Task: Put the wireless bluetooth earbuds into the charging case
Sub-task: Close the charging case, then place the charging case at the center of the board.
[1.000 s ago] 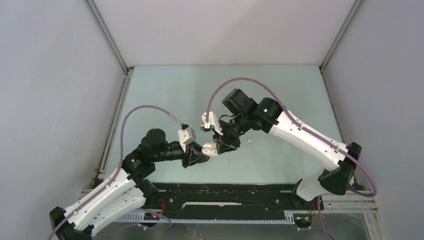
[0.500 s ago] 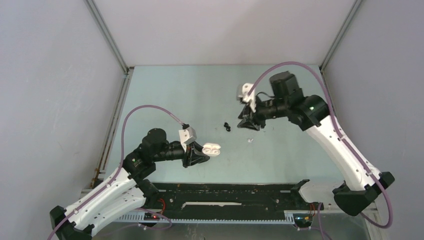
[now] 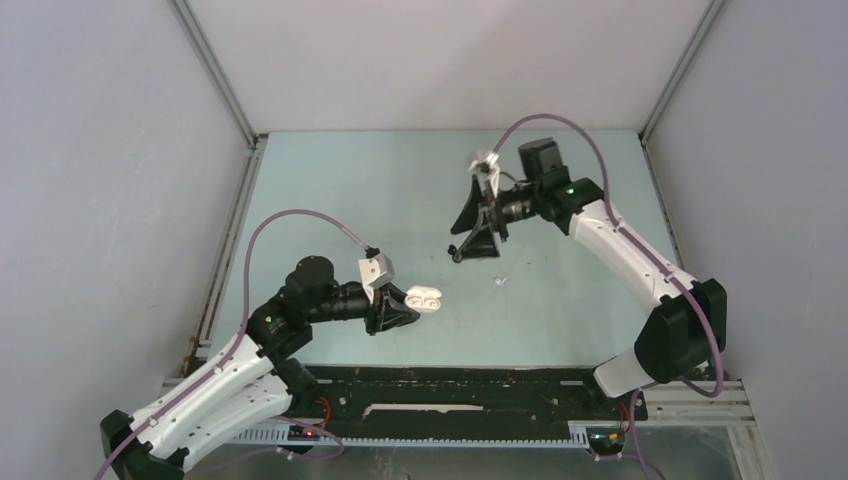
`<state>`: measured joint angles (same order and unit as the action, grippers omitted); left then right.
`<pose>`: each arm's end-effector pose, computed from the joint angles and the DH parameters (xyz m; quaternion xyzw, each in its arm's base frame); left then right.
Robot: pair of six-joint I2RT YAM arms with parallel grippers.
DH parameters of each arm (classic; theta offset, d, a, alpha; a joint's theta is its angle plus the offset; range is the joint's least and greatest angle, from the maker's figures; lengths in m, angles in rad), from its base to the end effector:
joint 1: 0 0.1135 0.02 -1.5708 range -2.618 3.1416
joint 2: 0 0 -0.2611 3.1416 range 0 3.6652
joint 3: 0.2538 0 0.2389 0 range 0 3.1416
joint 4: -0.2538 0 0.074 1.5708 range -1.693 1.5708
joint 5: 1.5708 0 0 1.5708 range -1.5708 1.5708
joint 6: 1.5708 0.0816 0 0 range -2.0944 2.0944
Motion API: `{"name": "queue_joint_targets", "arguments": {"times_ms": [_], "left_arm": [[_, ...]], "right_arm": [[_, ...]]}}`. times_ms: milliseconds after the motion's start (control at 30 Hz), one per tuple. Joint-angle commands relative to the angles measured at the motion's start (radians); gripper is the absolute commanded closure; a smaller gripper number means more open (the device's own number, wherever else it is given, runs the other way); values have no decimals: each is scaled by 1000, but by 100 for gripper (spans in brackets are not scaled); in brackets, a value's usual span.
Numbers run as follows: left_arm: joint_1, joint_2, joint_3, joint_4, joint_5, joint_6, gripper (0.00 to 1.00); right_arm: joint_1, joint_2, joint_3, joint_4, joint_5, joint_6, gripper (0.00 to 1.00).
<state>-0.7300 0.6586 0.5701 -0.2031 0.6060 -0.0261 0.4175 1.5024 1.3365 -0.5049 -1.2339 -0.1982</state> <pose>0.1063 -0.1575 0.2721 0.4312 0.6574 -0.4328 0.4411 0.2606 0.1998 0.3322 -0.4624 0.6237 0.5566 0.2956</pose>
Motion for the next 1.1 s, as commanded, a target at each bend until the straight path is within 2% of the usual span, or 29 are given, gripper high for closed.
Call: {"name": "queue_joint_targets", "arguments": {"times_ms": [0, 100, 333, 533, 600, 667, 767, 933, 1000, 1067], "left_arm": [[4, 0, 9, 40, 15, 3, 100], [6, 12, 13, 39, 16, 3, 100], [33, 32, 23, 31, -27, -18, 100], [87, 77, 38, 21, -75, -57, 100], [97, 89, 41, 16, -76, -60, 100], [98, 96, 43, 13, -72, -60, 100], [102, 102, 43, 10, -93, -65, 100], [149, 187, 85, -8, -220, -148, 100], [178, 246, 122, -28, -314, -224, 100], [196, 309, 156, -31, -347, -285, 100]], "right_arm": [[168, -68, 28, -188, 95, -267, 12], [227, -40, 28, -210, 168, -279, 11], [302, -3, 27, -255, 154, -291, 11], [369, -123, 27, -399, 205, -418, 11], [360, -167, 27, -420, 256, -415, 12], [314, -213, 8, -408, 296, -395, 13], [188, -281, -80, -261, 373, -282, 13], [-87, -336, -335, 102, 280, -23, 13], [-139, -337, -459, 233, 274, 11, 13], [-169, -322, -495, 252, 258, -2, 15]]}}
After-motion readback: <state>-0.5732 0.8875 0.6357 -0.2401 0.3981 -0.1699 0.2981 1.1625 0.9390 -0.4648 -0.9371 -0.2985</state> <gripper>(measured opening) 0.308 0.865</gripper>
